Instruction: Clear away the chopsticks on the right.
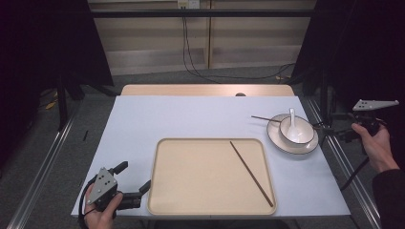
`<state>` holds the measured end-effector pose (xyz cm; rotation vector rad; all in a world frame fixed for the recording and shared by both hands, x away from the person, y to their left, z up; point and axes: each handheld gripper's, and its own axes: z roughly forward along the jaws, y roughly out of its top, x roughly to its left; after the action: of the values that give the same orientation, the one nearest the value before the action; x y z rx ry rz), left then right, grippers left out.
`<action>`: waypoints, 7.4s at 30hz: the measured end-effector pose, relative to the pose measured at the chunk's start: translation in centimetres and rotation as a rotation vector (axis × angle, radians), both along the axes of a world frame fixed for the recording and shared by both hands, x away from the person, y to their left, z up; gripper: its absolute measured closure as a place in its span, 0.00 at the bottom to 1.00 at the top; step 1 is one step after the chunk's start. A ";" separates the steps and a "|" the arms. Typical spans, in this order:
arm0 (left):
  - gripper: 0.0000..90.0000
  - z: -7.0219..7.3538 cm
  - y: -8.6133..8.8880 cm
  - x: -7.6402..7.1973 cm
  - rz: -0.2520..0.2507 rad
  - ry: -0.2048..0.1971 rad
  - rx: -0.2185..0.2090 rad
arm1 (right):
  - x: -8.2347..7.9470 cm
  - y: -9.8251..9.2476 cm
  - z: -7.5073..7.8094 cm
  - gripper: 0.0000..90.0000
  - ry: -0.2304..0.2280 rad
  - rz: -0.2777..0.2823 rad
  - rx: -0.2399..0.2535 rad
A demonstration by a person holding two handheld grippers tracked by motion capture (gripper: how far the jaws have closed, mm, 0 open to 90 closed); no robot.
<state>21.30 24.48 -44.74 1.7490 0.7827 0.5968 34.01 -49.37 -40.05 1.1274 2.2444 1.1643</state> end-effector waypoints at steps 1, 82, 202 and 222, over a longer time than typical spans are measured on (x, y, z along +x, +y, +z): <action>0.02 0.0 -0.1 0.0 0.006 0.001 -0.009 | 0.0 0.0 0.0 0.07 0.000 0.000 0.000; 0.02 -0.1 0.3 -0.2 -0.001 0.013 -0.014 | 4.6 1.3 -1.6 0.94 0.117 -0.064 -0.030; 0.02 0.1 0.2 -0.1 -0.013 -0.011 -0.011 | -14.7 22.7 -5.9 0.65 0.406 -0.078 0.201; 0.02 0.1 0.3 -0.6 -0.004 0.001 -0.019 | -14.7 16.3 -3.8 0.12 0.062 -0.045 0.157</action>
<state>20.73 24.77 -44.65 1.7334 0.7833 0.5845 19.29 -33.03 -43.82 1.2836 2.1920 1.3235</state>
